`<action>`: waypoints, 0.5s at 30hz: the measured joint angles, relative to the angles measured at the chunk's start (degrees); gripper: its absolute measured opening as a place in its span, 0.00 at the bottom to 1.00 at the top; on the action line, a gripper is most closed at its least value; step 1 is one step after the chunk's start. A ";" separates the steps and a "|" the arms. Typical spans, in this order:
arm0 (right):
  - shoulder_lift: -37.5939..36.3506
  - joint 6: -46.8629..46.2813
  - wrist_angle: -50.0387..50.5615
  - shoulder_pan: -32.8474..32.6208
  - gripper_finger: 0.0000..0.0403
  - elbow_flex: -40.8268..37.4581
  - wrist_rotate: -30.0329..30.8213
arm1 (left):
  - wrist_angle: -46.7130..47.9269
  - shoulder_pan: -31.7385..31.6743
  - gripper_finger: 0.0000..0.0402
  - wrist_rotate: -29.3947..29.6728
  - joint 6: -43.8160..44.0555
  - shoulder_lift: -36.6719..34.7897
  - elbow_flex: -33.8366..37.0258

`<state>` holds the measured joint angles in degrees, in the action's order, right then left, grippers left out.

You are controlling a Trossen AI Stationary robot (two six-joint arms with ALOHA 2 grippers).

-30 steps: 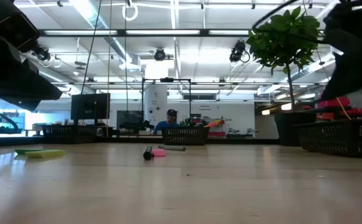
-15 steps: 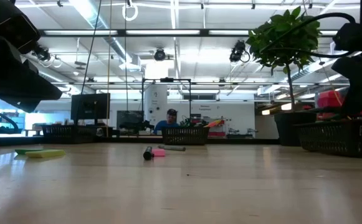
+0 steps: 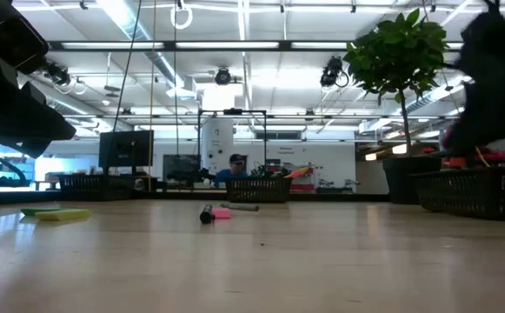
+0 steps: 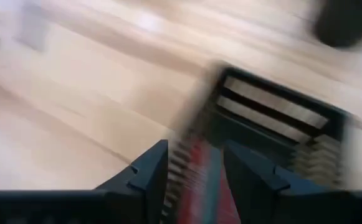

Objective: Sort crayons/erasers/pens/pencils in bins
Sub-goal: Put the gray crayon into the middle right black bin

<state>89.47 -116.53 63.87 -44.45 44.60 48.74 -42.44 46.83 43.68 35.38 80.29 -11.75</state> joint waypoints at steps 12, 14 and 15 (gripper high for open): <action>1.88 63.65 -63.07 11.54 0.40 0.07 8.12 | -0.44 0.00 0.07 0.17 0.00 0.00 0.00; 2.54 71.06 -68.25 15.11 0.40 0.07 5.35 | -0.78 0.00 0.08 0.17 0.00 0.00 0.00; 2.78 73.68 -69.94 17.02 0.40 0.07 3.66 | -0.82 0.00 0.09 0.17 0.00 0.00 0.00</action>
<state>92.24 -42.84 -6.06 -27.42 44.66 52.41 -43.25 46.83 43.86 35.38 80.29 -11.75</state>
